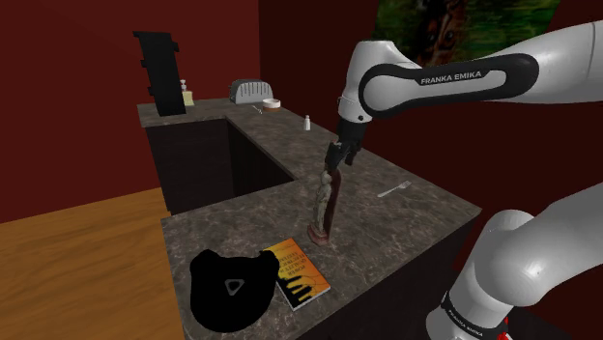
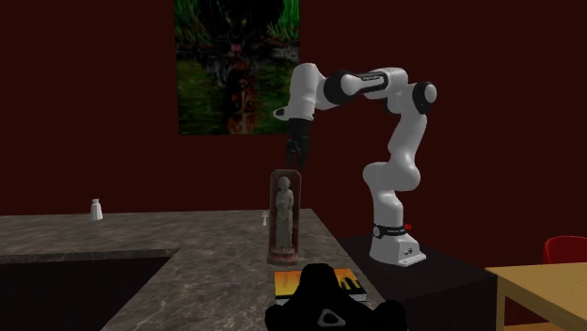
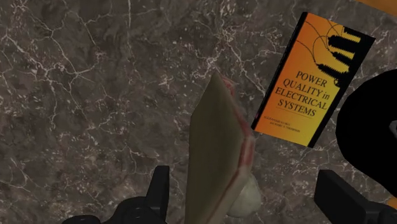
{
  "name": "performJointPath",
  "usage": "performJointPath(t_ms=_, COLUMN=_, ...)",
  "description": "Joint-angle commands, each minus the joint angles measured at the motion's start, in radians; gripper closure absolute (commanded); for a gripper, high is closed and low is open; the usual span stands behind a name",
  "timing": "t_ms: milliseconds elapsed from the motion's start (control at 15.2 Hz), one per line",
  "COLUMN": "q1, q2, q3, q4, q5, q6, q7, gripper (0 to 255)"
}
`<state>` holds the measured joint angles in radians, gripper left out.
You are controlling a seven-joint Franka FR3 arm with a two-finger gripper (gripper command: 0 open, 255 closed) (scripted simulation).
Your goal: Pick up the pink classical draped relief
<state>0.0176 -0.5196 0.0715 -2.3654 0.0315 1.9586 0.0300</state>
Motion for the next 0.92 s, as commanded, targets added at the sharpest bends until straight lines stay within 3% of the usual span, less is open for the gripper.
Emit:
performJointPath(t_ms=0, q1=0.001, q2=0.008, q3=0.002, q4=-0.023, q5=0.001, q6=0.035, q7=0.002, gripper=0)
performJointPath(t_ms=396, q1=0.001, q2=0.018, q3=0.004, q4=-0.077, q5=0.002, q6=0.099, q7=0.003, gripper=0)
performJointPath(t_ms=462, q1=0.001, q2=0.017, q3=0.004, q4=-0.078, q5=0.002, q6=0.099, q7=0.003, gripper=255)
performJointPath(t_ms=858, q1=0.002, q2=0.016, q3=0.005, q4=-0.078, q5=0.003, q6=0.098, q7=0.003, gripper=255)
